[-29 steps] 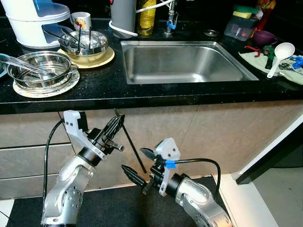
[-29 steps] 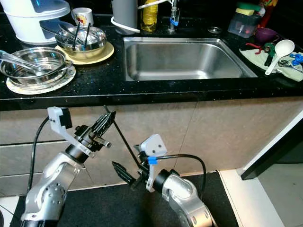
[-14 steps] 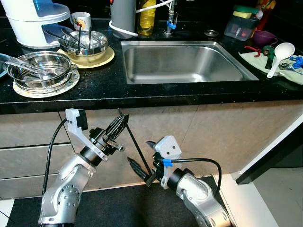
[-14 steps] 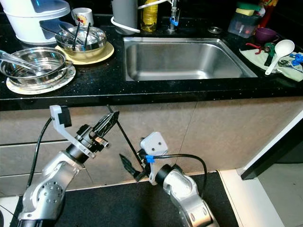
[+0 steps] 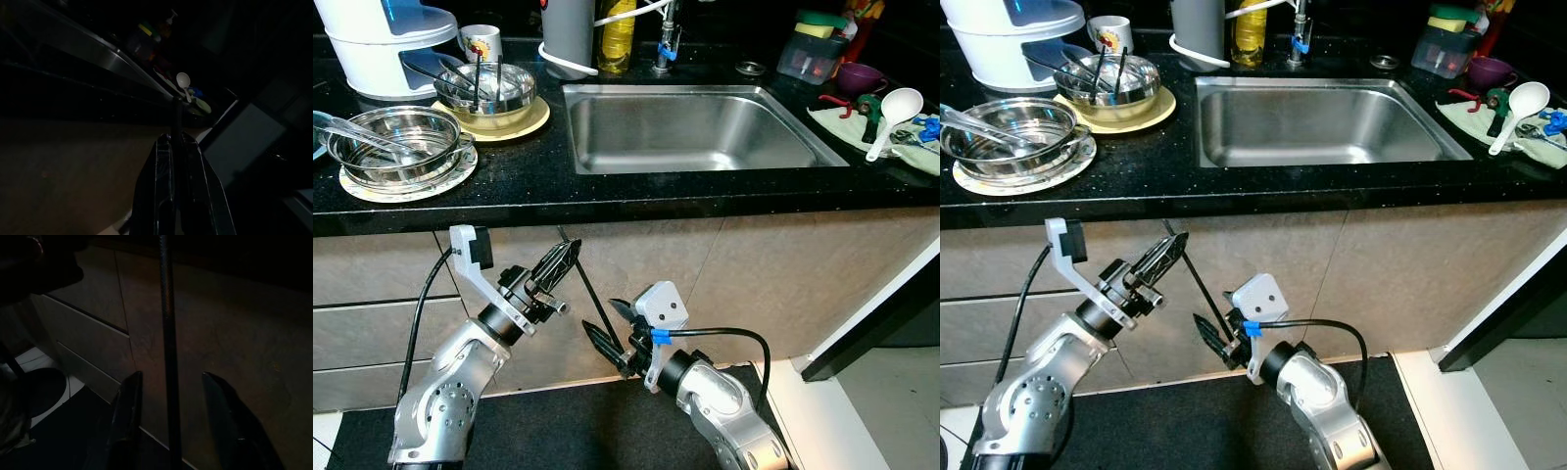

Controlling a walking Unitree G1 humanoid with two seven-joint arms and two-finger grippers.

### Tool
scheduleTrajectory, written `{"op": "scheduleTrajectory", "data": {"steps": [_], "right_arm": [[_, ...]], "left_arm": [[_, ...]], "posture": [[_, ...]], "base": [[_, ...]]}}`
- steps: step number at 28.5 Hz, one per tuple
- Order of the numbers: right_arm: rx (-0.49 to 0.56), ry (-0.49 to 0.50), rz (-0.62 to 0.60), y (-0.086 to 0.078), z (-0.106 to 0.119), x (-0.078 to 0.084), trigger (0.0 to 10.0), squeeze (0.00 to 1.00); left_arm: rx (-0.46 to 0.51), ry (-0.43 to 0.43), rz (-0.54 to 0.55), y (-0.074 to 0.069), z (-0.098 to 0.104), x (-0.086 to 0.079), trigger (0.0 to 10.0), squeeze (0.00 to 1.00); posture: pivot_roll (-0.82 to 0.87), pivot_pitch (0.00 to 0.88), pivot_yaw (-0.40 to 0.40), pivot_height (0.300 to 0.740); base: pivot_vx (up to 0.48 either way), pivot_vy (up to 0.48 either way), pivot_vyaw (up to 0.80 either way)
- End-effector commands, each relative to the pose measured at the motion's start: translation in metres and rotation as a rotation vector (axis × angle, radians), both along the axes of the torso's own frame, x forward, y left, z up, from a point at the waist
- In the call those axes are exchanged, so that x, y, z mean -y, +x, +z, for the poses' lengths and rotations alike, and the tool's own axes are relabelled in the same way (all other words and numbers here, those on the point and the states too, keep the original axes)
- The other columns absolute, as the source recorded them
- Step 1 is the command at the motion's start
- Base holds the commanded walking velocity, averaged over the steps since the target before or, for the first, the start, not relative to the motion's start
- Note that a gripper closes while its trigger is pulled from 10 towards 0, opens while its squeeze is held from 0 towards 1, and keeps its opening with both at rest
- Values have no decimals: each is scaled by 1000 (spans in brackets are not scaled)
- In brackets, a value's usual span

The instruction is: Kitchen organization

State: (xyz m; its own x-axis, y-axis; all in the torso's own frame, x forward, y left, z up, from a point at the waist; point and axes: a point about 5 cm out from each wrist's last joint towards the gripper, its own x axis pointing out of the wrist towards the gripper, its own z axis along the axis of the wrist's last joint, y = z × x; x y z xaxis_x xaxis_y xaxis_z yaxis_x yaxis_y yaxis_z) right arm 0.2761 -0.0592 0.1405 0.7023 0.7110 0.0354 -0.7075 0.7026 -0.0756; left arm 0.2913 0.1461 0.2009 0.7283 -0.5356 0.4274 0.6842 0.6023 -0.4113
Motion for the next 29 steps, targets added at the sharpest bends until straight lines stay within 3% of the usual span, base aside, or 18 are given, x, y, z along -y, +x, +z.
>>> {"op": "scheduleTrajectory", "data": {"steps": [1,15,16,17,18,24,29], "right_arm": [[-32,1,-1,-2,-8,1,0,0],[-44,28,-8,0,-7,4,0,0],[-45,34,-11,1,-6,4,0,0],[-45,38,-12,1,-6,4,0,0],[-45,42,-14,2,-5,5,0,0],[-46,58,-23,3,-4,5,0,0],[-47,75,-47,4,-3,8,0,0]], "left_arm": [[10,4,-12,-2,4,-1,0,0],[-23,15,-11,0,3,-3,0,0],[-22,18,-5,0,3,-3,1686,216],[-22,19,-4,0,3,-3,5922,1000],[-19,11,-8,1,3,-2,10000,1000],[-20,5,-15,1,3,-3,10000,1000],[-23,63,22,2,1,-6,10000,1000]], "posture": [[-94,165,-48,740],[-90,160,-47,740],[-89,159,-47,740],[-89,159,-47,740],[-89,159,-46,740],[-90,158,-44,740],[-88,159,-44,740]], "base": [[0,0,0],[0,0,0],[0,0,0],[0,0,0],[0,0,0],[0,0,0],[0,0,0]]}}
